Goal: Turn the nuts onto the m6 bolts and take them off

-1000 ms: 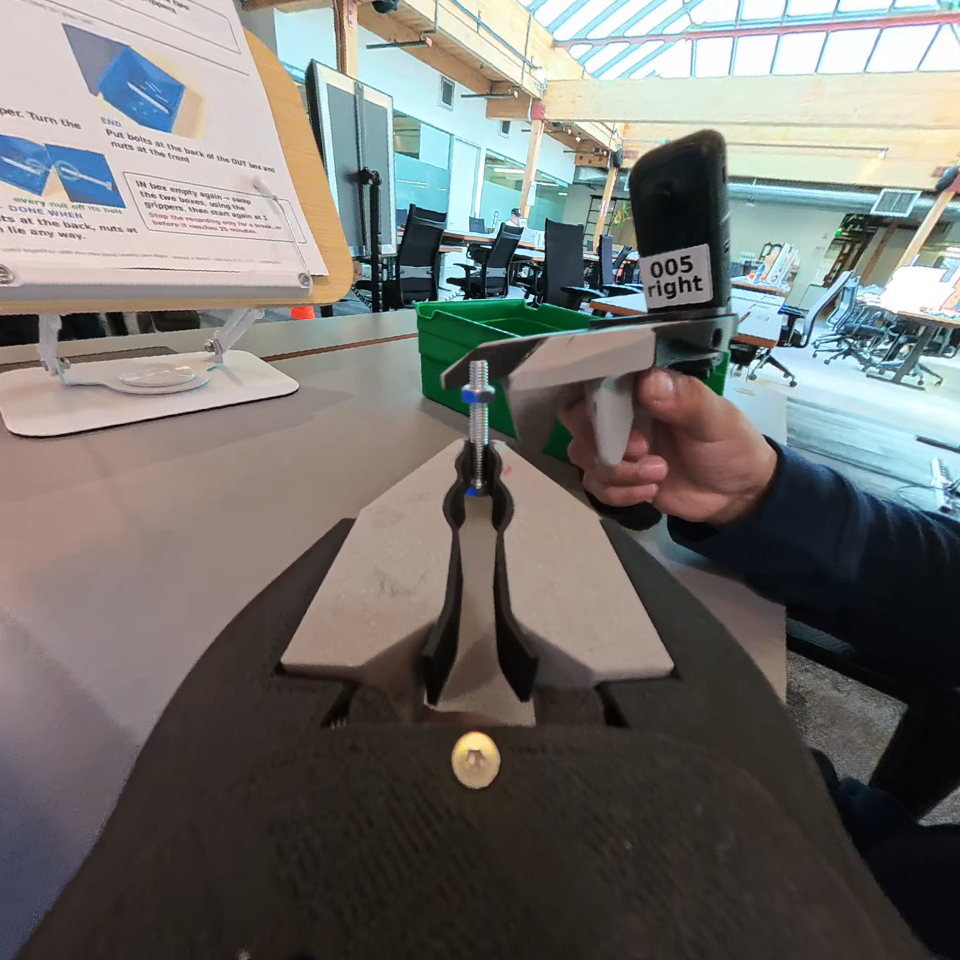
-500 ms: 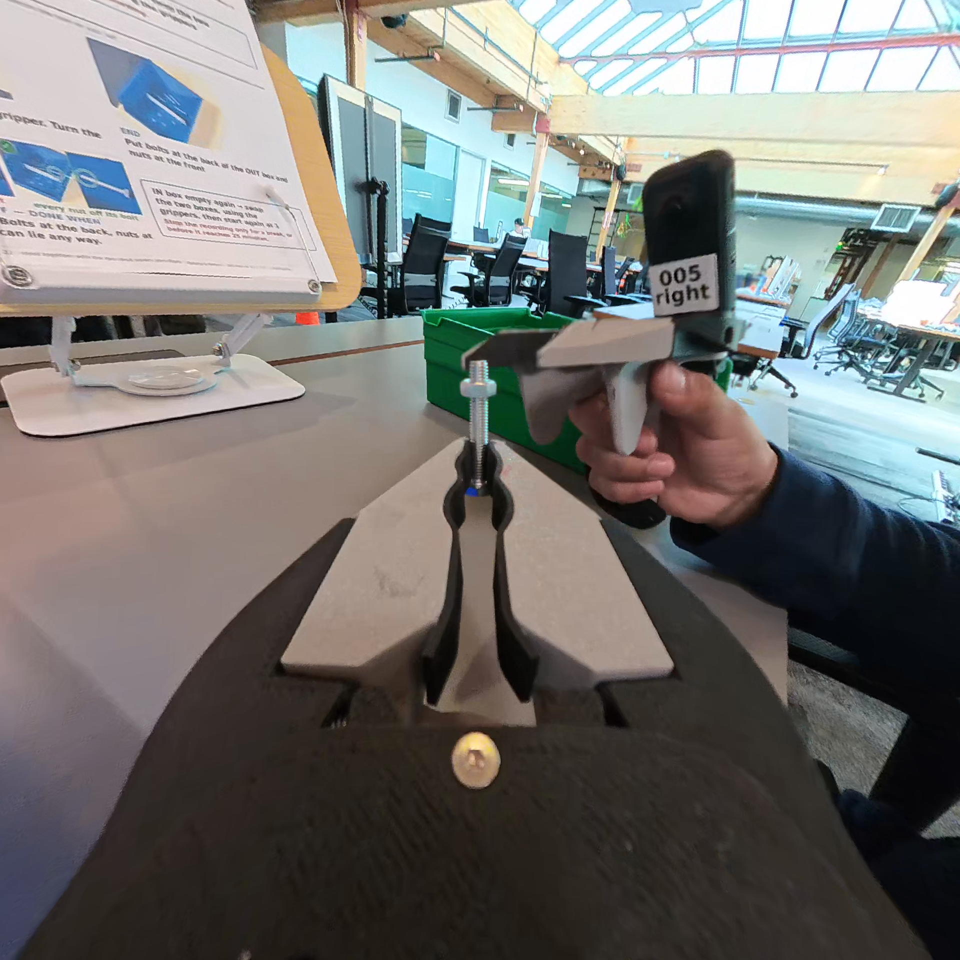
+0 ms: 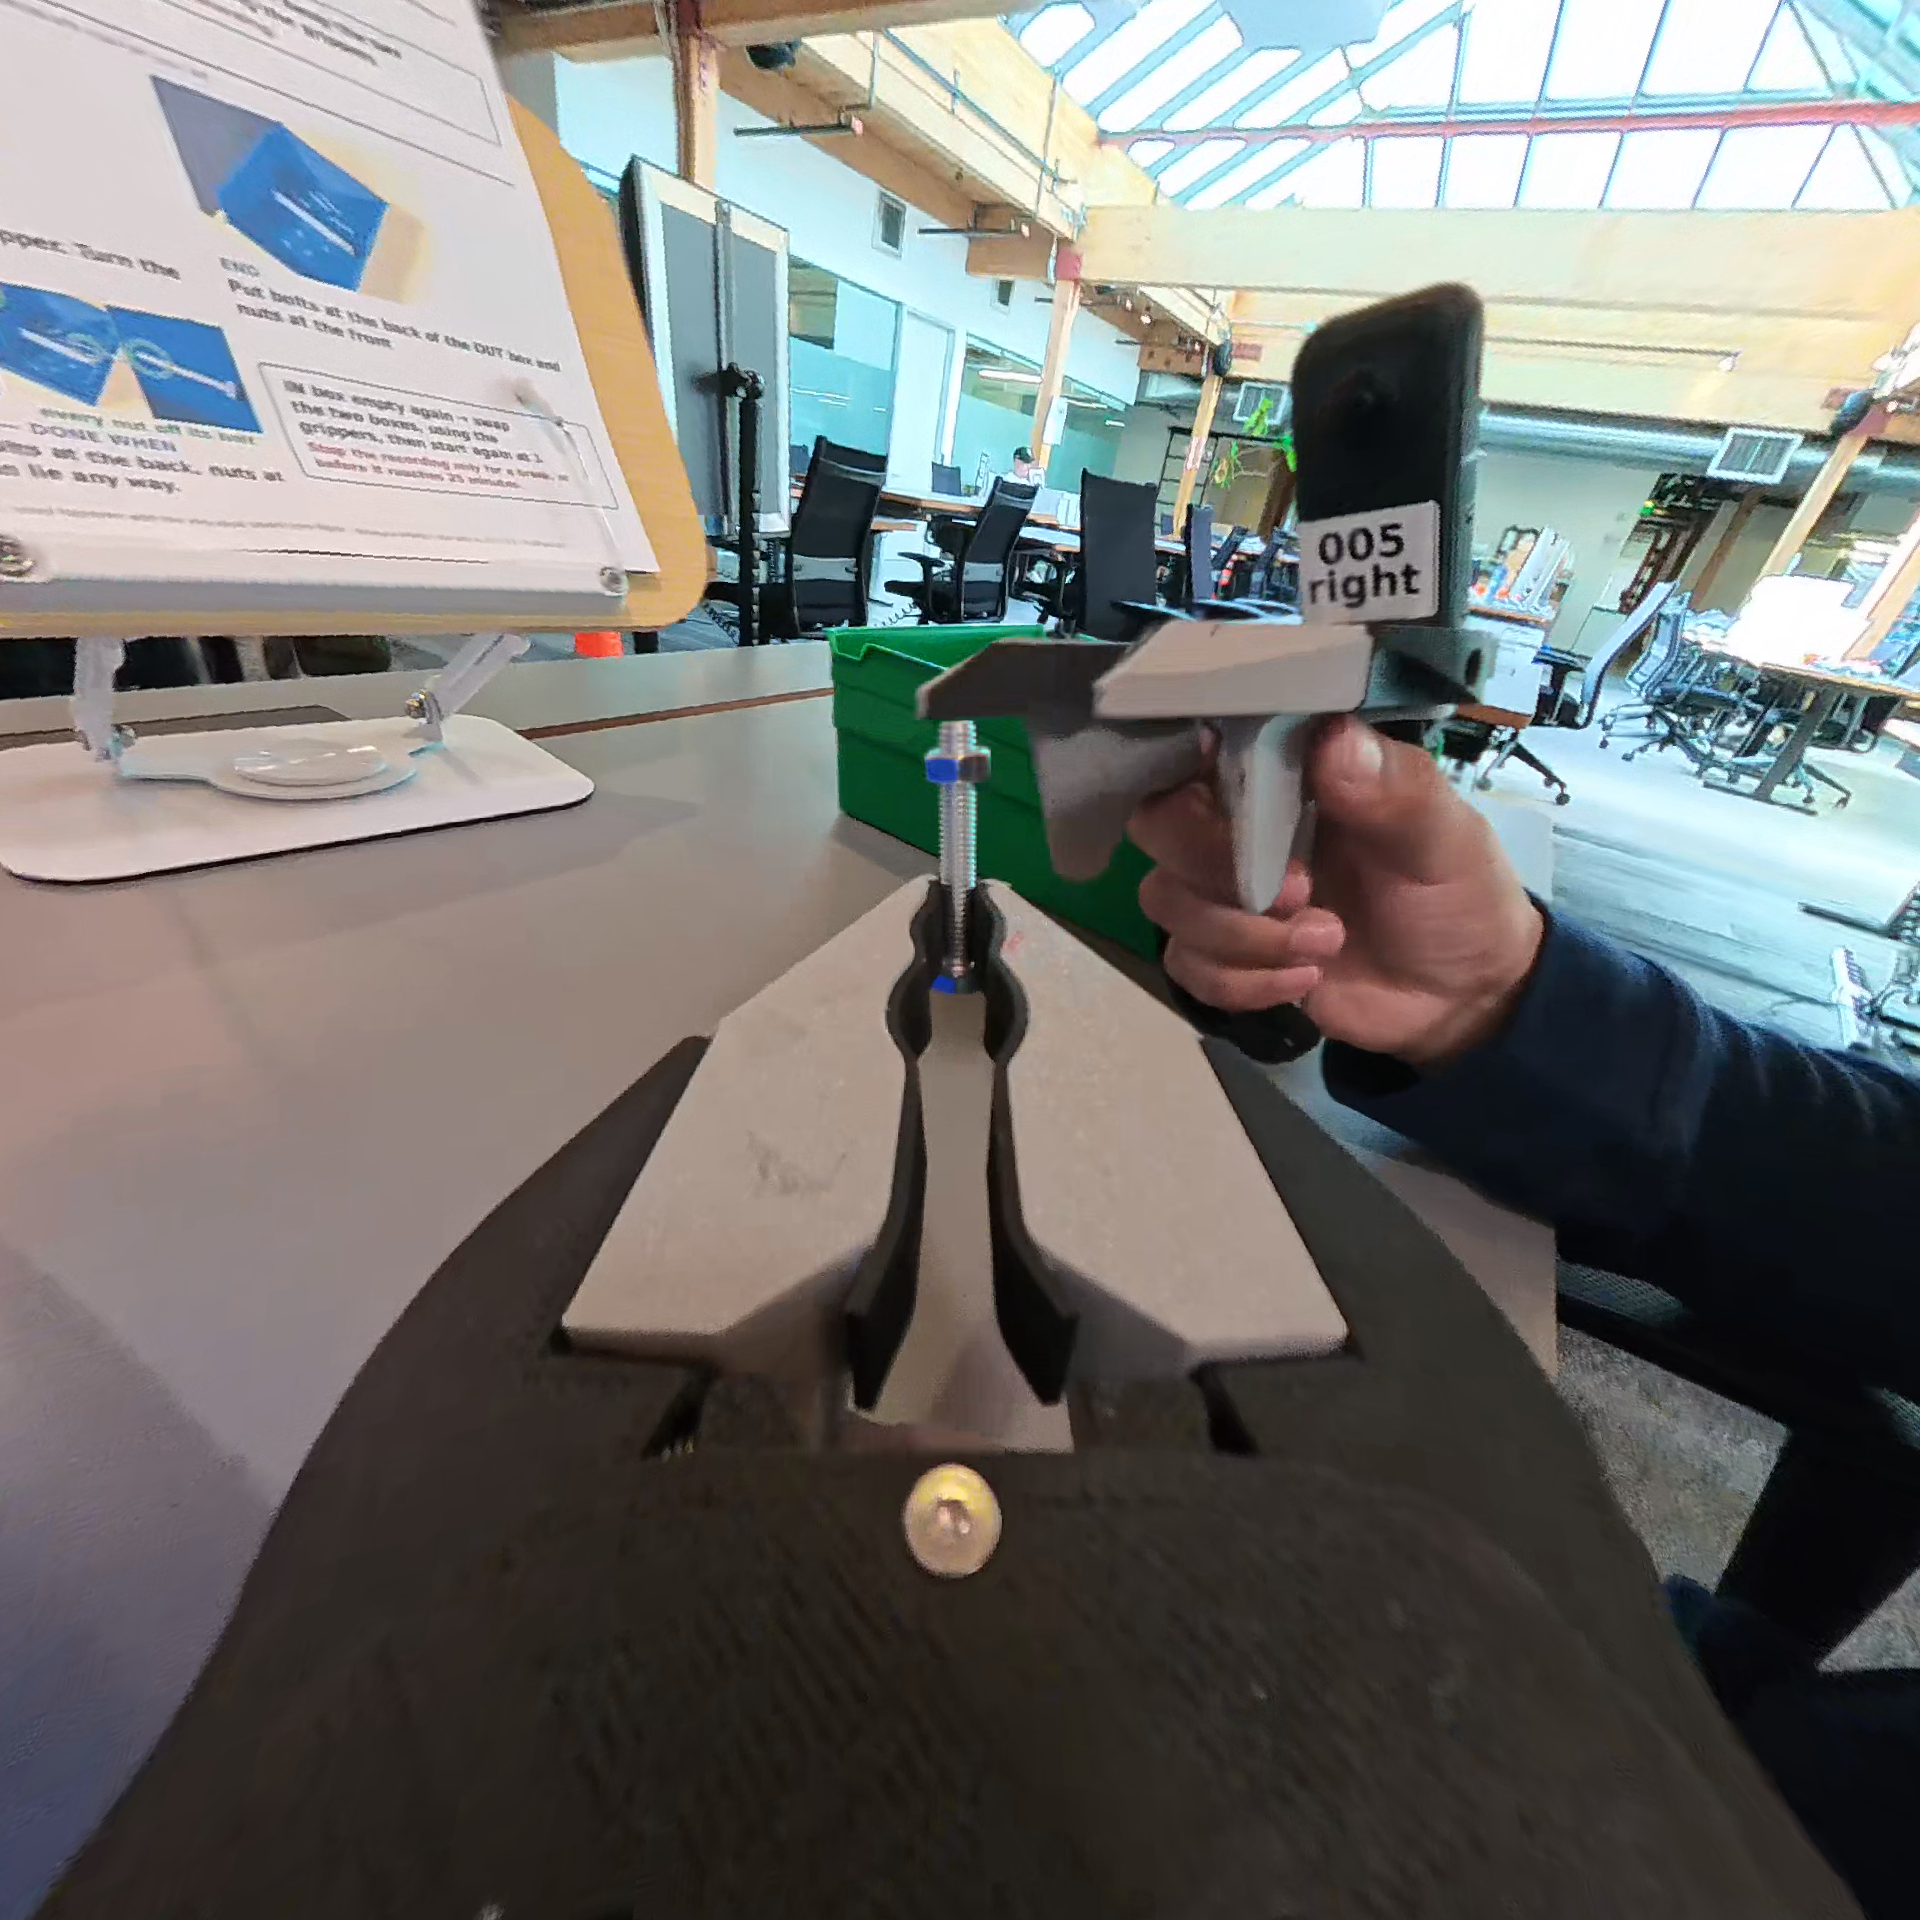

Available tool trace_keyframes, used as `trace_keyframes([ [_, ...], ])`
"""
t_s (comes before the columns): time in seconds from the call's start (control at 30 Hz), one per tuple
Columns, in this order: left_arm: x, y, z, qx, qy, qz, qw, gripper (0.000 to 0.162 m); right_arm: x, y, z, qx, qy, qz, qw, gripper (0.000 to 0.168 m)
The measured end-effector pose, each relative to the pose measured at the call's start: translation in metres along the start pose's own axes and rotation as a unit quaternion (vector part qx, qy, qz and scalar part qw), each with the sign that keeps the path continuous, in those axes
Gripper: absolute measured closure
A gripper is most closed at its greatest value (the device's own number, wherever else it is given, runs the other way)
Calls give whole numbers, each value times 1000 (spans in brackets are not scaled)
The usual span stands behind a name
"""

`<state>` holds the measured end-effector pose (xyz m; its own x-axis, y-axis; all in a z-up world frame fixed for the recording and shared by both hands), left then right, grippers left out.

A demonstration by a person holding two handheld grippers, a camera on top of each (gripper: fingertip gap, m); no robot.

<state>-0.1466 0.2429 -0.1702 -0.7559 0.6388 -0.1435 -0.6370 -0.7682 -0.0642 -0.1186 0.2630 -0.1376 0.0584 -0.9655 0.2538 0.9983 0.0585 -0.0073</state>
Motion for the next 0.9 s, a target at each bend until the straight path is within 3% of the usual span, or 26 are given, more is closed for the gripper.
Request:
trace_keyframes([
  [0.13, -12, -6, -6, 19, -29, -13, 999, 159, 11, -20, -14, 36, 41, -10, 998, 135],
  [0.37, 1, 3, 1, -4, -5, 1, 1000, 160, -10, 6, 2, -4, 8, -25, 1000, 143],
  [0.5, -6, -2, 0, 1, -17, -8, 1000, 160, 10, -11, -7, 14, 34, -2, 999, 135],
  [0.6, -9, -3, -1, 5, -26, -13, 1000, 159, 12, -20, -10, 22, 38, -9, 999, 141],
  [0.9, -1, 2, 2, -9, -3, -4, 1000, 160, 3, -2, 1, -9, 3, 2, 1000, 142],
])
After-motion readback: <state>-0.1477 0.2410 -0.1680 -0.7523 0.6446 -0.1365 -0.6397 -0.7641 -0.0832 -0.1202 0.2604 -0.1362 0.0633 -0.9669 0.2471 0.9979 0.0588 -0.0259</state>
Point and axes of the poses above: each gripper's, where its closed fingertips meet, y back along the fingers, z out of its top, x = y × z across the jaws, the point moved 2 cm from there along y, back along the fingers, and after that the axes turned 6 degrees about -z, right-handed, at the moved point
